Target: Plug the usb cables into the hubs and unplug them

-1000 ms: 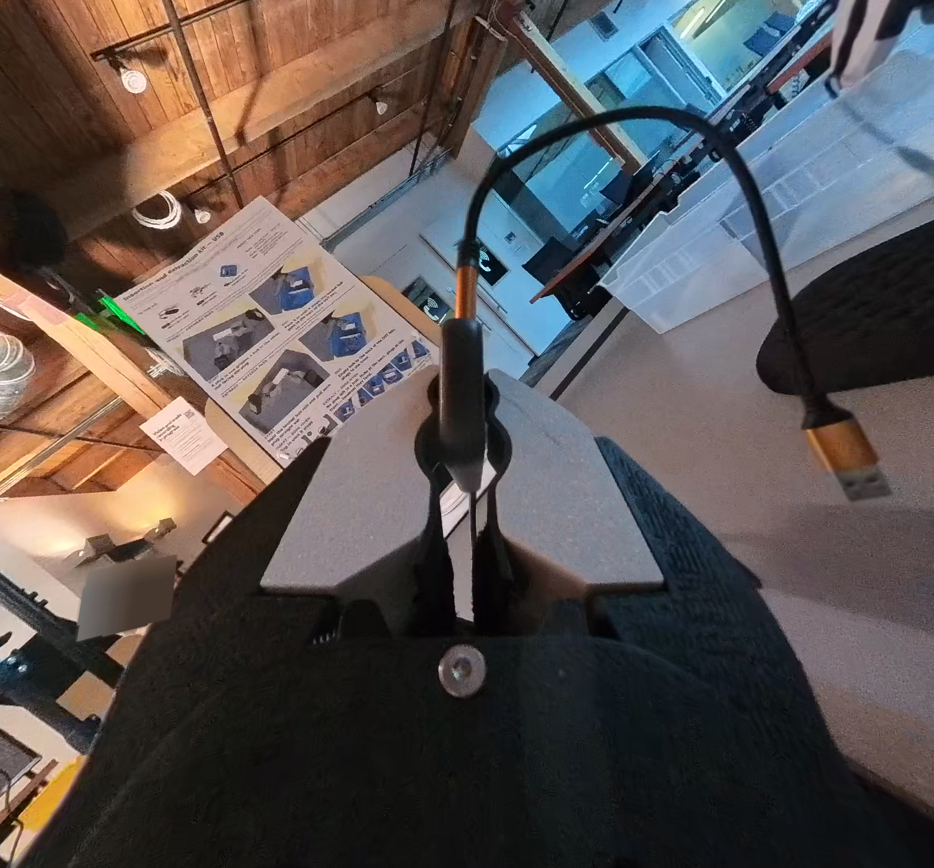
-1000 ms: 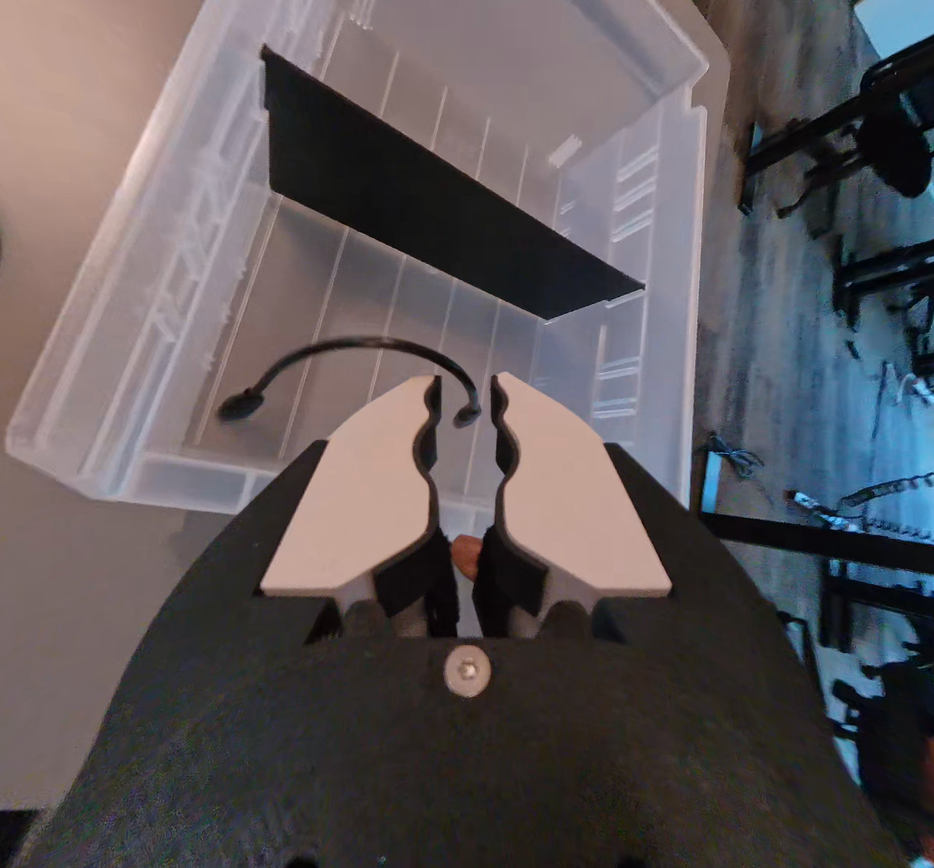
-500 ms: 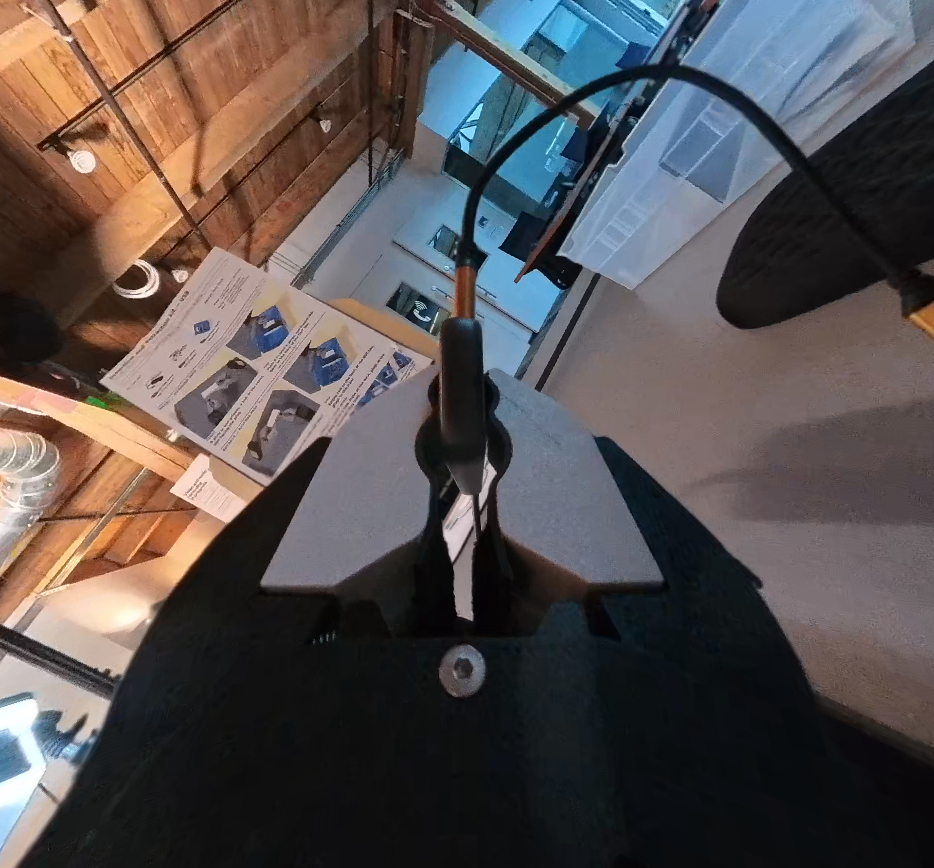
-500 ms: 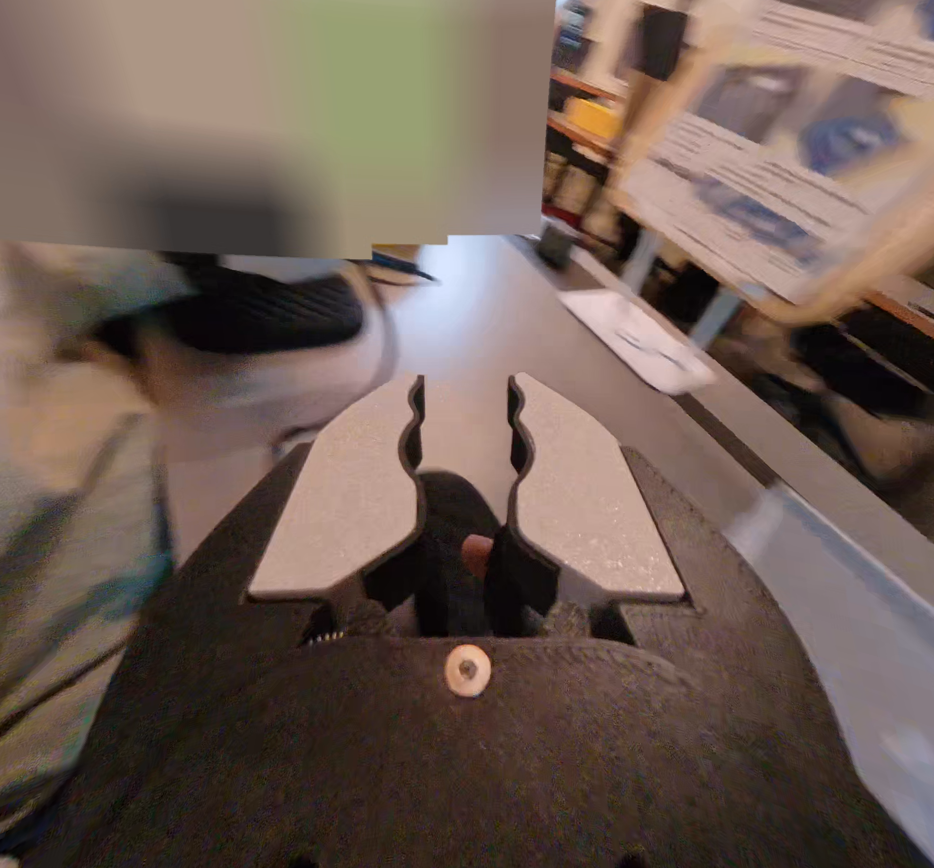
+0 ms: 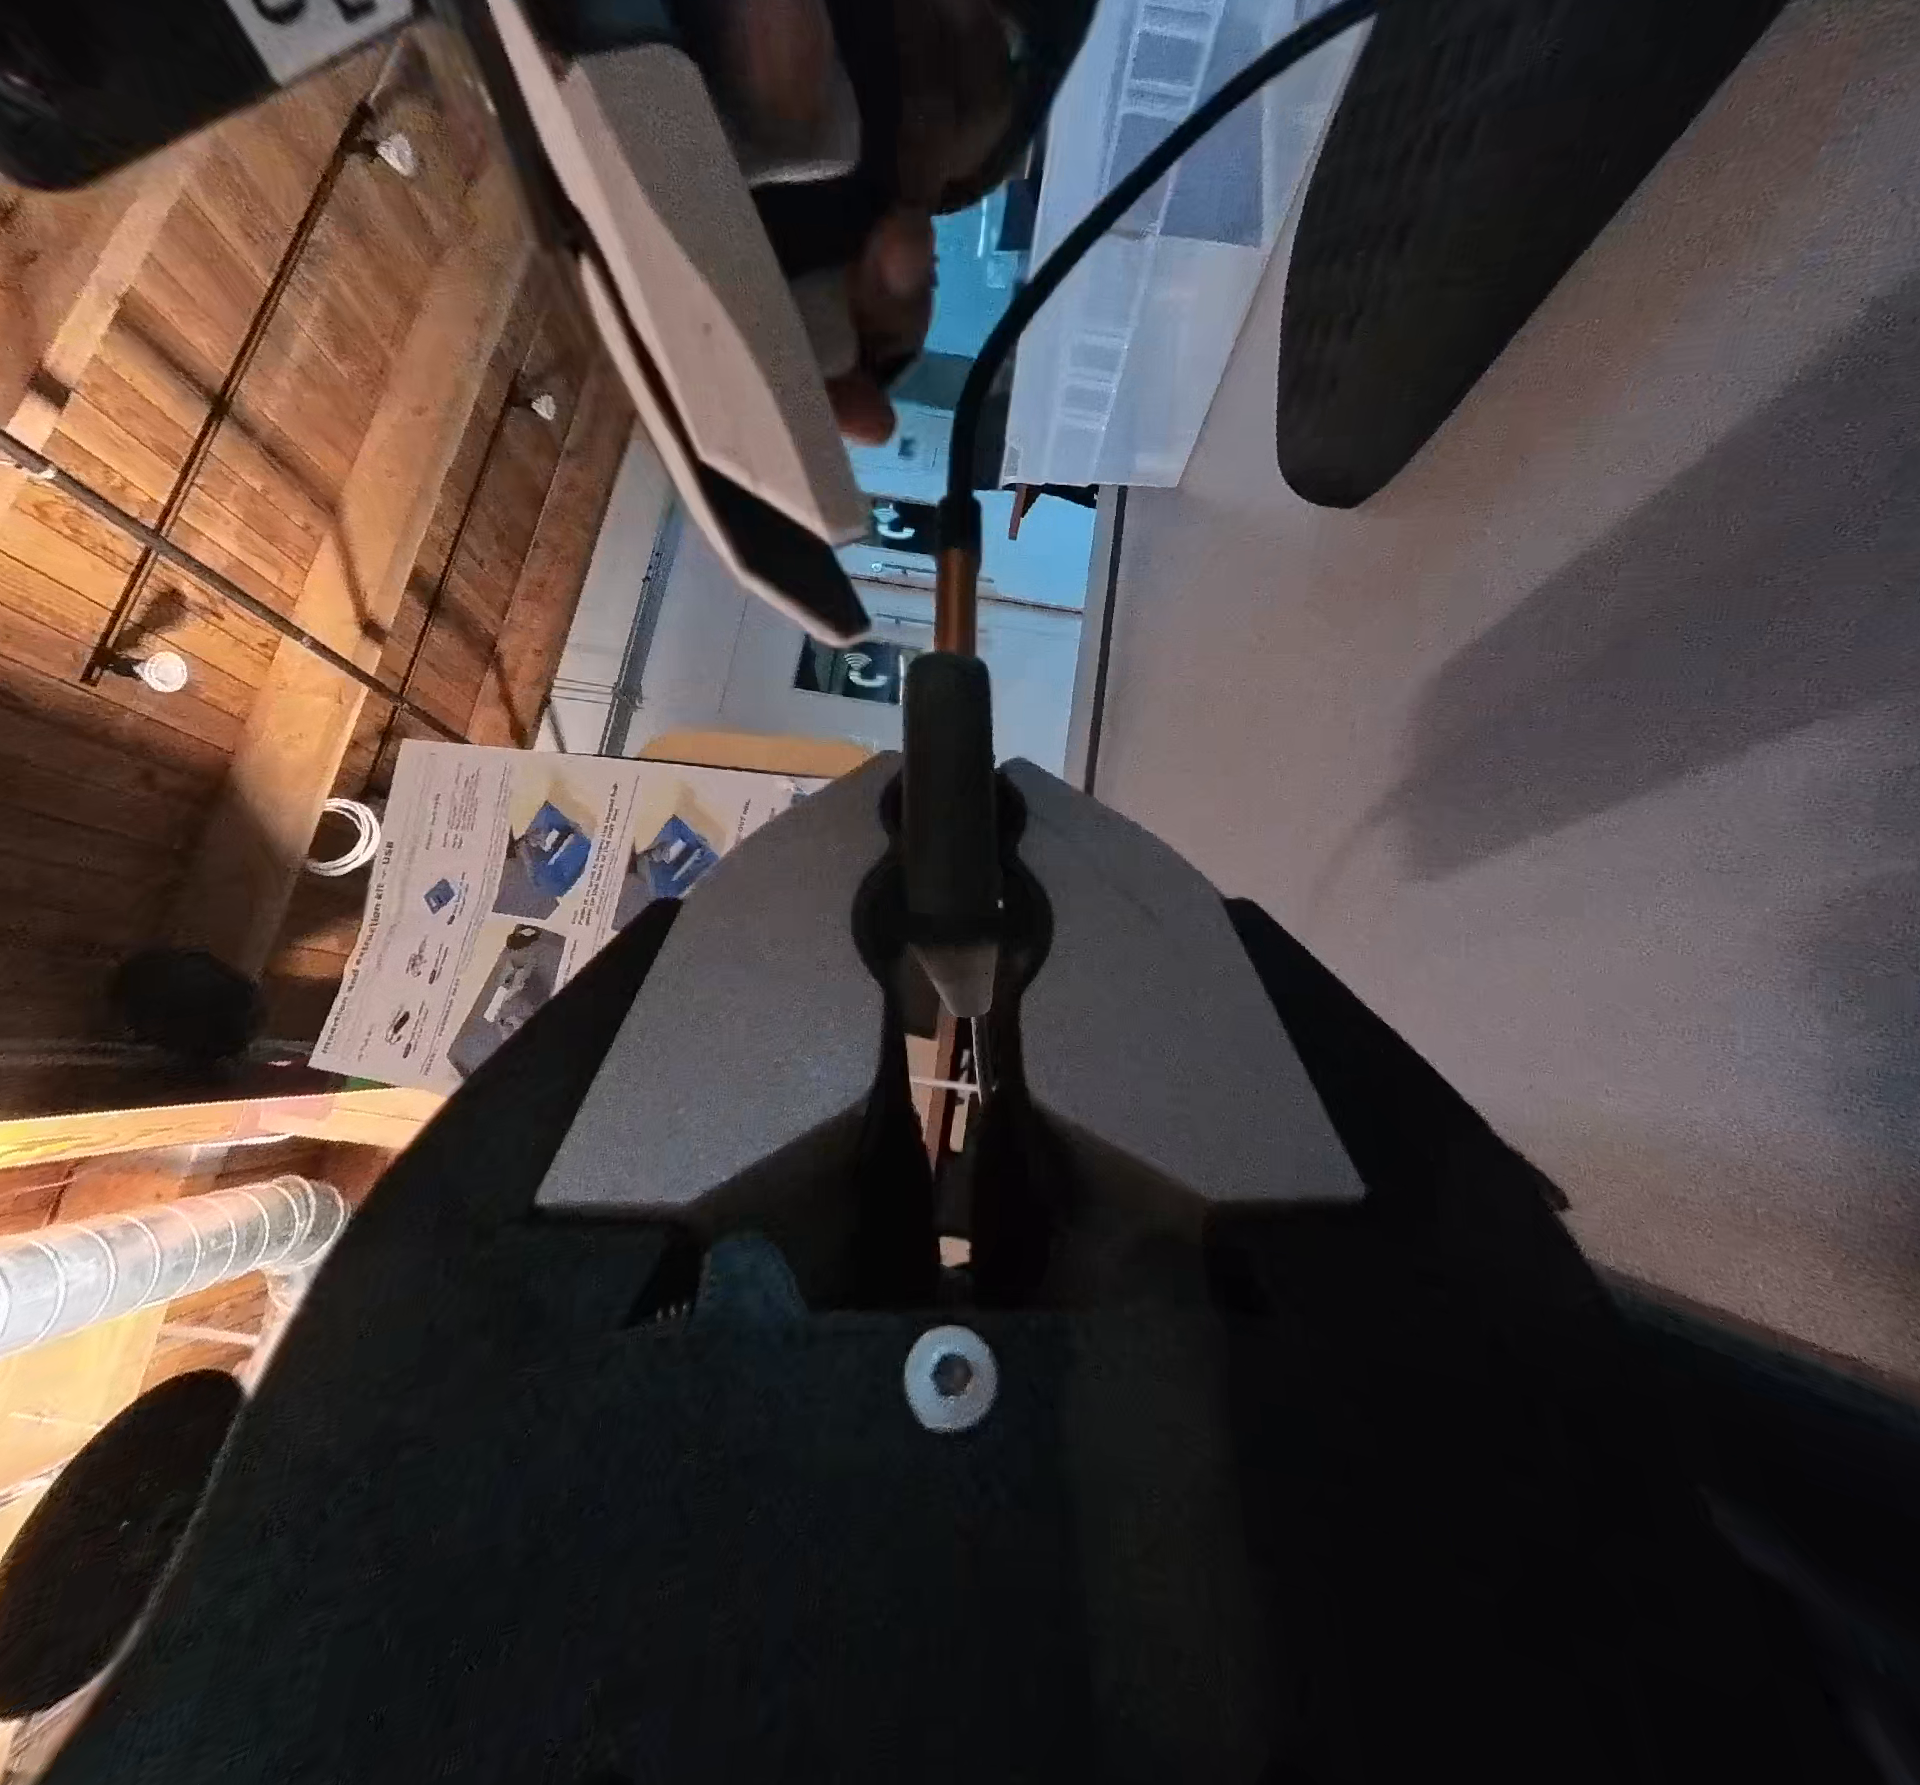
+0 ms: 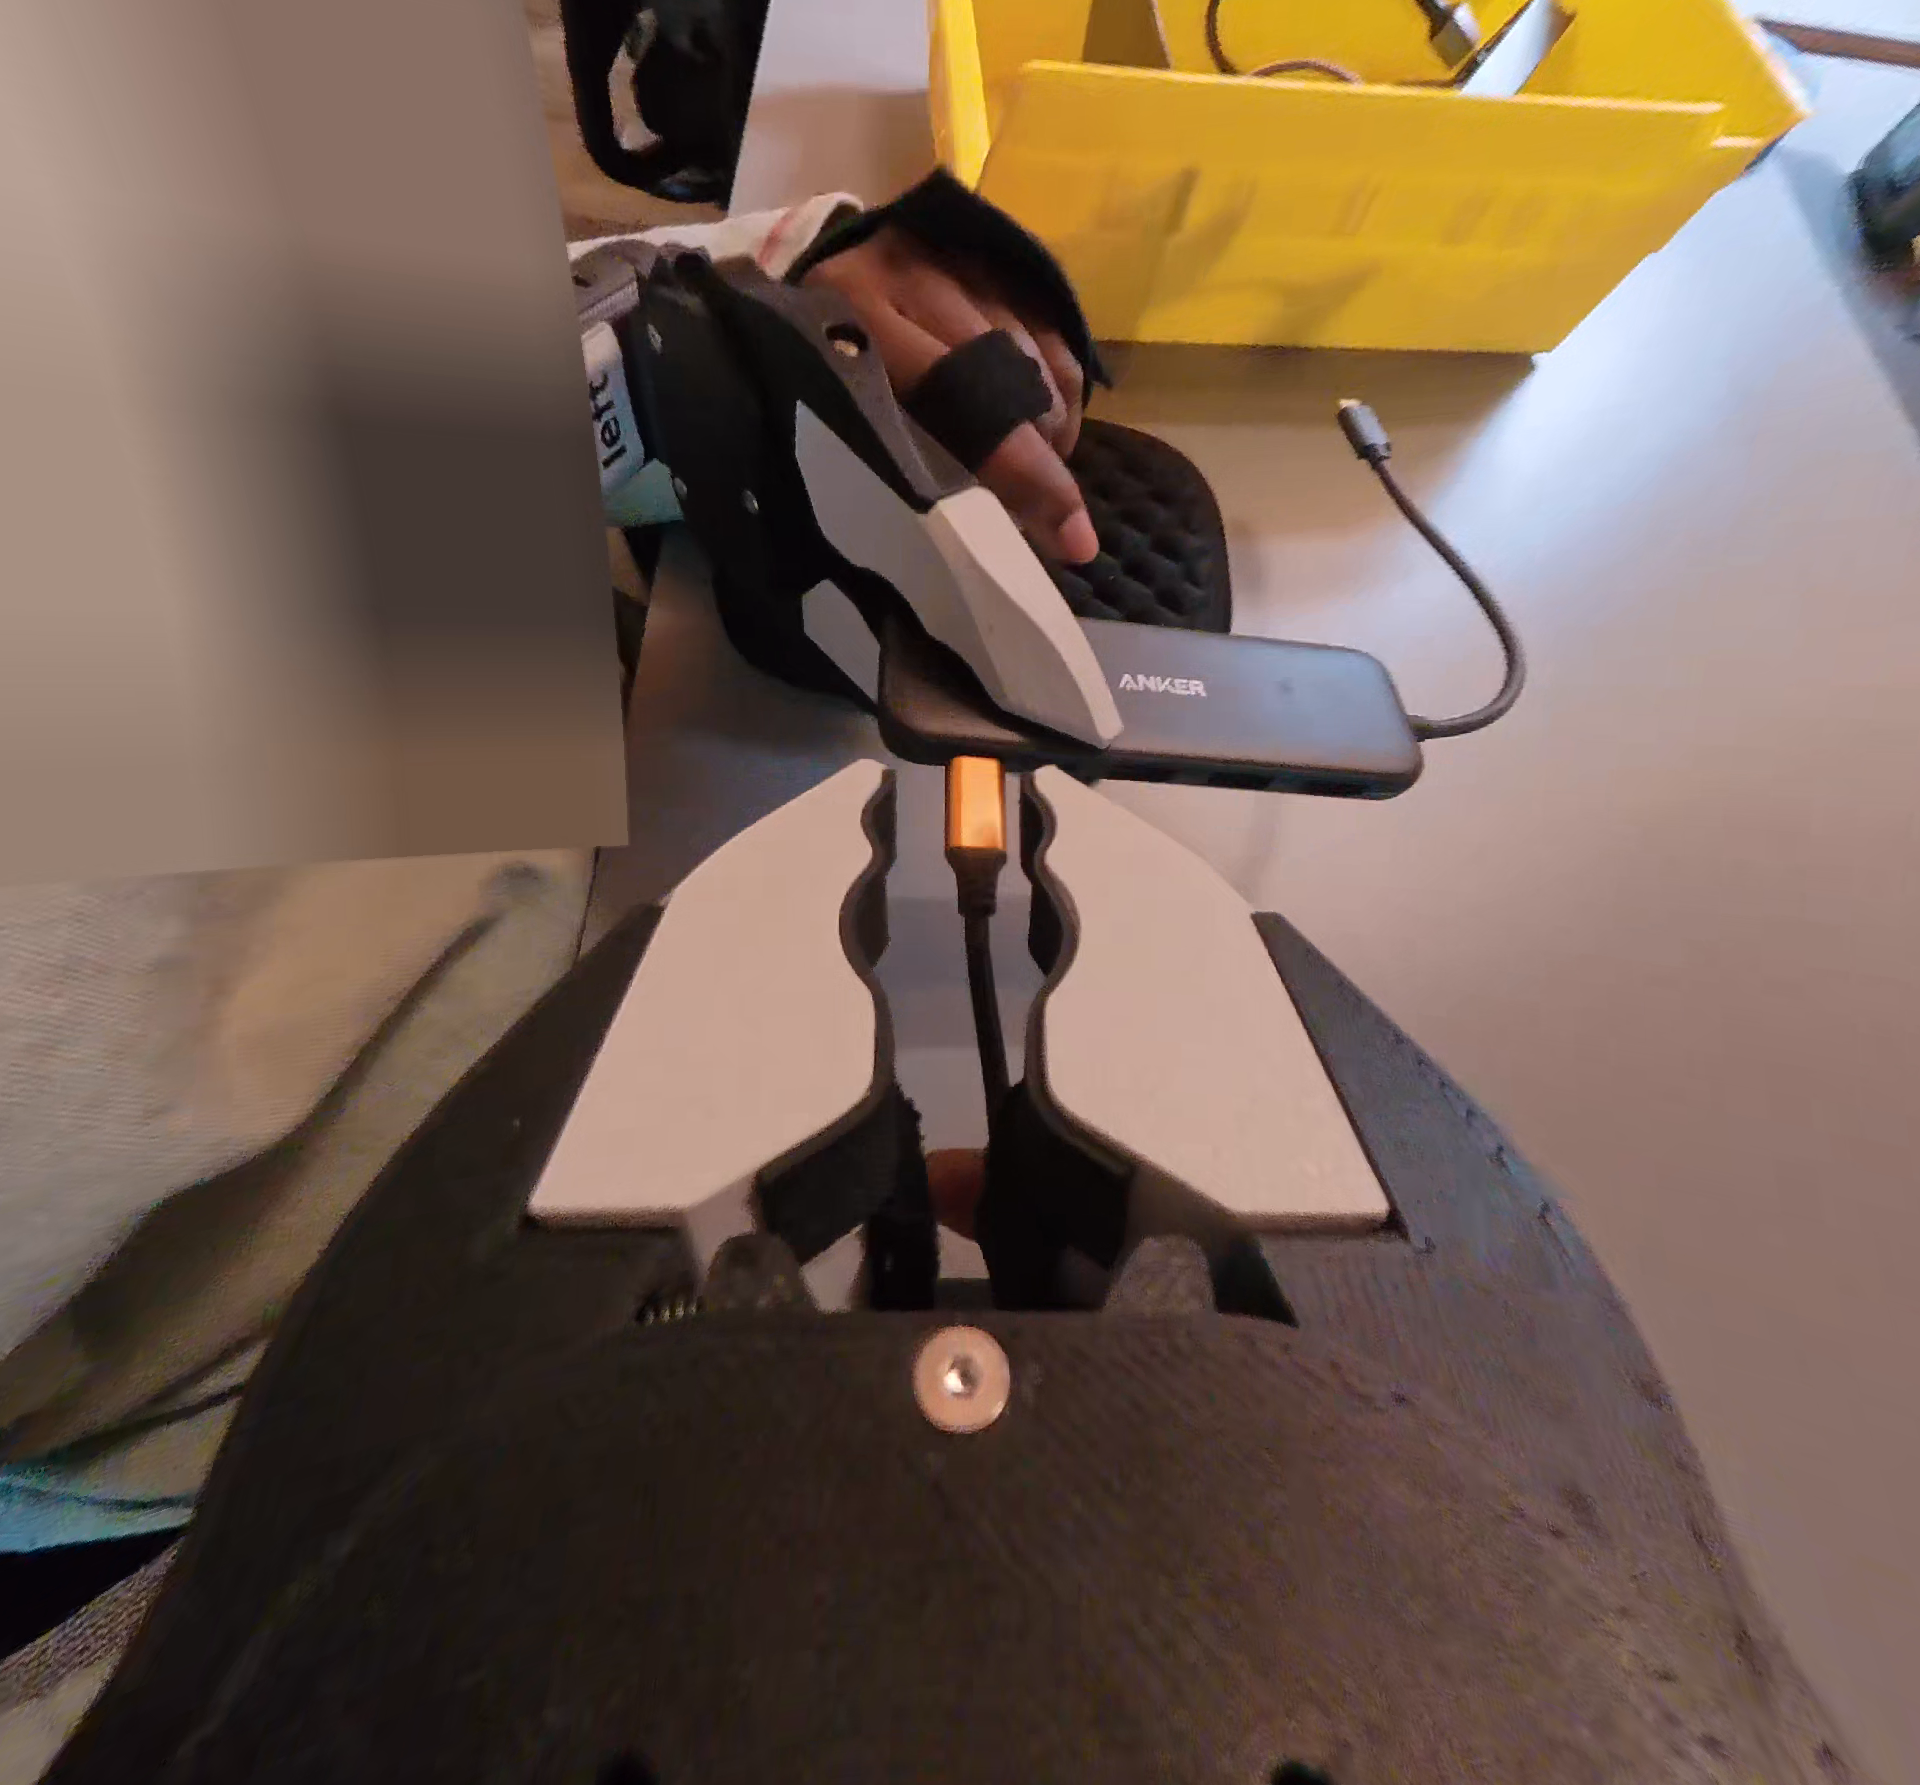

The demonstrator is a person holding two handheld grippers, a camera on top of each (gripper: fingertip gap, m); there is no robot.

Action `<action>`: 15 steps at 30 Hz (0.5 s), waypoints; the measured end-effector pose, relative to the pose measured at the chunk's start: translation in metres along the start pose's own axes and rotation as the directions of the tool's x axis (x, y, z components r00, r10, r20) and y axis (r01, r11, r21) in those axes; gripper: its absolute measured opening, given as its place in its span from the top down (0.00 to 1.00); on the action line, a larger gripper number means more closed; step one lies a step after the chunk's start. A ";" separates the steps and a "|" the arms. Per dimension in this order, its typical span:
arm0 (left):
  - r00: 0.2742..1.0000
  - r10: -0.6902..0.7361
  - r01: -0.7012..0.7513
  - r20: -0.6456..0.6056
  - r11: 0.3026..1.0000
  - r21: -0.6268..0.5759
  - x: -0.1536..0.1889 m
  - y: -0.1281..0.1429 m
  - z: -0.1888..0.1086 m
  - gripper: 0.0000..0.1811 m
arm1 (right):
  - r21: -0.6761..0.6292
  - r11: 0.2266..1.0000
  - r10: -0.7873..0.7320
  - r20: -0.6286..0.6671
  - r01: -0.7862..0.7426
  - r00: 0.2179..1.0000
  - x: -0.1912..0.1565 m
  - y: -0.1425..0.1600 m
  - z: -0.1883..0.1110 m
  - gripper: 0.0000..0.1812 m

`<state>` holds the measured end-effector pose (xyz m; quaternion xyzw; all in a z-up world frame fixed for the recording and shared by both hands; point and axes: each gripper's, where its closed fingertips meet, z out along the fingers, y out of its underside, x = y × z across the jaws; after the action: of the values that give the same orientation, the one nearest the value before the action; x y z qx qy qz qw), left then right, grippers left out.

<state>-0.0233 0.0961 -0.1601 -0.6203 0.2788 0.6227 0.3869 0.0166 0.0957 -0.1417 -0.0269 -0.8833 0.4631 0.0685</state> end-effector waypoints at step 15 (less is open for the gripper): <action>0.981 -0.192 0.192 -0.006 0.980 0.055 -0.010 -0.002 -0.003 0.93 | 0.078 0.996 -0.047 -0.038 0.050 0.998 0.001 -0.004 0.003 0.94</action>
<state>-0.0212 0.0935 -0.1502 -0.6338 0.2348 0.5742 0.4621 0.0150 0.0915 -0.1398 -0.0109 -0.8634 0.4952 0.0965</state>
